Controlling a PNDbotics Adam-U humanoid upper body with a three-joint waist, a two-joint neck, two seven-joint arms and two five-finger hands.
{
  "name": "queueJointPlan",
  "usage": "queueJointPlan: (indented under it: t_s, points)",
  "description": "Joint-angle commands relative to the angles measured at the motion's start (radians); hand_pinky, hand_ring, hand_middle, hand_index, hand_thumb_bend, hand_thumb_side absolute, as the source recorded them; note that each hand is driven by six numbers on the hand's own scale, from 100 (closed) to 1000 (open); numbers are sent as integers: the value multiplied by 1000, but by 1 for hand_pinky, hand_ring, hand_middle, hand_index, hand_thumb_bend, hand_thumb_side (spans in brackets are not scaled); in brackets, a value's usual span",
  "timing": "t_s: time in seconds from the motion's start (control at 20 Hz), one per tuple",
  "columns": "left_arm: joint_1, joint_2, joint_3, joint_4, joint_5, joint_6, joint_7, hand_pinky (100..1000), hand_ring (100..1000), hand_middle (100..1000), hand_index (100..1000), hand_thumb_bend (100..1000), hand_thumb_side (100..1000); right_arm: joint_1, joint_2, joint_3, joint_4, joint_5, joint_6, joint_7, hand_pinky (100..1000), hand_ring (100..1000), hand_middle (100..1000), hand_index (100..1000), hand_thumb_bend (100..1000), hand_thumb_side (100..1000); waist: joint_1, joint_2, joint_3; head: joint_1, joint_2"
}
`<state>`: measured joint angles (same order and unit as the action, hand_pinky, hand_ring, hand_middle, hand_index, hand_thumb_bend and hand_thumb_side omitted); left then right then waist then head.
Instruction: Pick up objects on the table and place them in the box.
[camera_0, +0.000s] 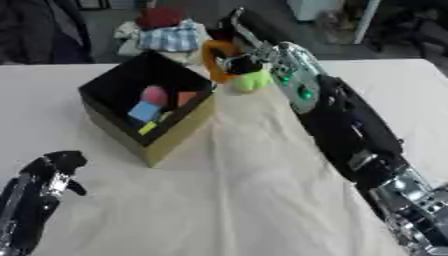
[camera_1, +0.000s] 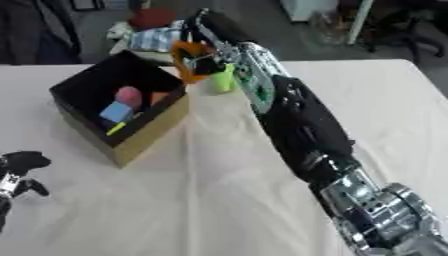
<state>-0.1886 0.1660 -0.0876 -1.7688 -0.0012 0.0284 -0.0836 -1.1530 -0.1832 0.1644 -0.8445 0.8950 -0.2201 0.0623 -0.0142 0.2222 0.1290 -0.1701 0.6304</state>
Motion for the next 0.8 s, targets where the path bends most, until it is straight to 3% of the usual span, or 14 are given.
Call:
queueJointPlan:
  t_s: [0.05,0.1,0.15,0.2,0.4,0.6,0.8]
  points:
    - [-15,12,-7,-11,2,-2,-10,433,751,620,698,363,626,-30,19,-22,23,36,1,-31,717,632,477,565,100,100,6,-14,11,-15,-17]
    - [-17,11,-8,-11,2,-2,-12,433,751,620,698,363,626,-30,28,-26,31,41,0,-43,726,666,541,645,100,108,7,-12,16,-18,-18]
    - [-18,11,-9,-12,3,-2,-13,433,751,620,698,363,626,-29,36,-26,37,45,-5,-54,734,688,582,688,100,174,8,-11,20,-21,-19]
    - [-19,10,-9,-12,3,-2,-13,433,751,620,698,362,626,-28,43,-24,39,49,-11,-61,755,741,690,802,128,297,9,-10,22,-22,-19]
    - [-20,8,-11,-12,3,-2,-15,434,750,620,698,362,627,-22,60,0,13,51,-40,-67,807,822,835,930,284,480,12,-5,23,-23,-20]
    - [-20,6,-9,-13,2,-2,-14,434,750,620,698,362,628,-15,54,17,-38,-2,-55,-33,830,850,875,946,284,517,13,-1,21,-19,-22]
    - [-17,8,-3,-13,0,-2,-9,434,750,620,698,362,628,-17,8,4,-75,-77,-10,-20,828,846,867,942,259,498,12,0,8,-10,-21]
